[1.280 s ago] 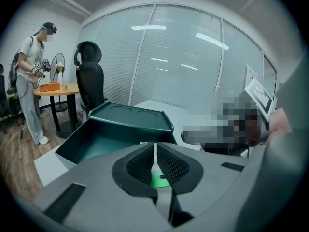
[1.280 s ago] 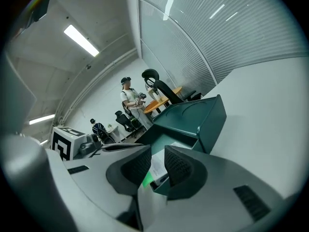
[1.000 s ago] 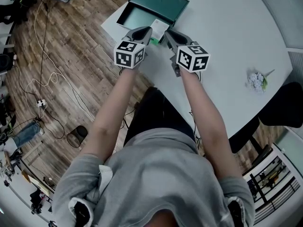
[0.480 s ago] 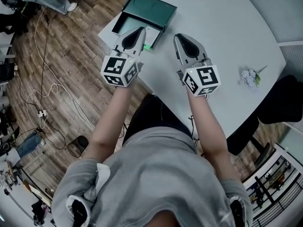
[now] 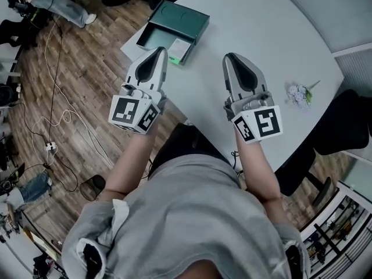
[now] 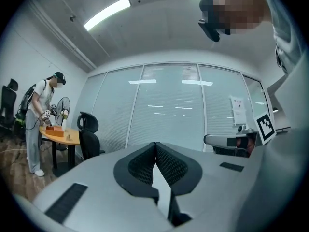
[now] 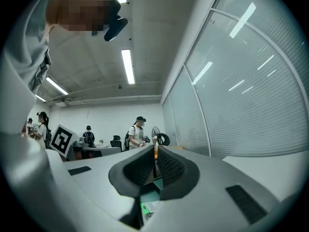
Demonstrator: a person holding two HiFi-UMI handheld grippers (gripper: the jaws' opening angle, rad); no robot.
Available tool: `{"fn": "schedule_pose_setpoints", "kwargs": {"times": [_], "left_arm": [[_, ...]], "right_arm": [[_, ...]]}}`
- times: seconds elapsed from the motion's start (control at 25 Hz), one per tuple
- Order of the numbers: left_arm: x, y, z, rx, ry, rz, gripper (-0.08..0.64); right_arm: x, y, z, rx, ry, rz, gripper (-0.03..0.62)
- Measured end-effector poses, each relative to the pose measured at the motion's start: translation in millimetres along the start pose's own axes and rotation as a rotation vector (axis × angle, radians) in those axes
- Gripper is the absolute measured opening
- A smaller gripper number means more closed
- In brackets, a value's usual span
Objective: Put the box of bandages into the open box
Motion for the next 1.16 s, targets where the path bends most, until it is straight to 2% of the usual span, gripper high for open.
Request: {"fn": "schedule_pose_setpoints", "kwargs": {"times": [0.24, 0.64, 1.16], "left_arm": [[-12, -16, -24, -0.036, -0.027, 0.015, 0.020], [-14, -28, -42, -0.061, -0.036, 0.080, 0.021], [-15, -28, -55, -0.108, -0.056, 0.067, 0.021]], "right_arm": [[-18, -1, -37, 0.027, -0.023, -0.019, 0.057], [-27, 1, -55, 0.038, -0.039, -0.016, 0.057], [-41, 6, -62, 0.041, -0.069, -0.026, 0.057]]}}
Point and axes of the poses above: the fingertips, and each gripper's own axes: z forward along the fingers, y to its left, x out of its underside, the point moved 3 cm from there along -z, backward along the fingers, and after that the axes turned 13 degrees about -z, right-handed, at the moved point
